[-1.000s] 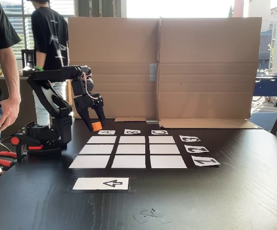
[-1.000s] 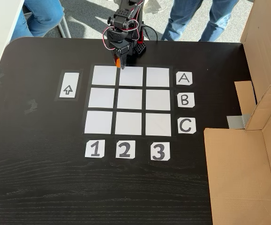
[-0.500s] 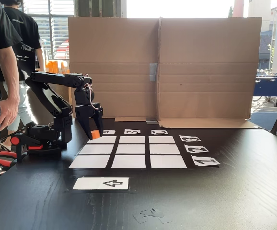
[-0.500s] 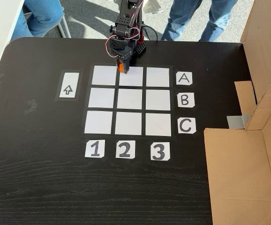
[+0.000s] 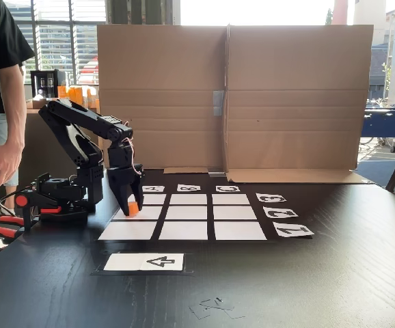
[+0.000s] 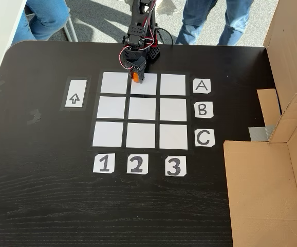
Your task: Pick up the round, orange token and place it in the grid on square A2.
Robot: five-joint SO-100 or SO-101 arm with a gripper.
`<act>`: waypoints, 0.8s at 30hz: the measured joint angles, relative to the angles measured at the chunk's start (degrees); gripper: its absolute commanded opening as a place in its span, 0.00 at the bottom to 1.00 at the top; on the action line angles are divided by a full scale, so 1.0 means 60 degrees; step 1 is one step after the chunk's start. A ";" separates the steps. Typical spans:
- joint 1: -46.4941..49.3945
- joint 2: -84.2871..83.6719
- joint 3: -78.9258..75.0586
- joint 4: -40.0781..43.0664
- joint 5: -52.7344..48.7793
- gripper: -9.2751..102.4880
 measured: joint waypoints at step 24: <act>0.0073 0.0205 0.0410 -0.0659 0.0425 0.51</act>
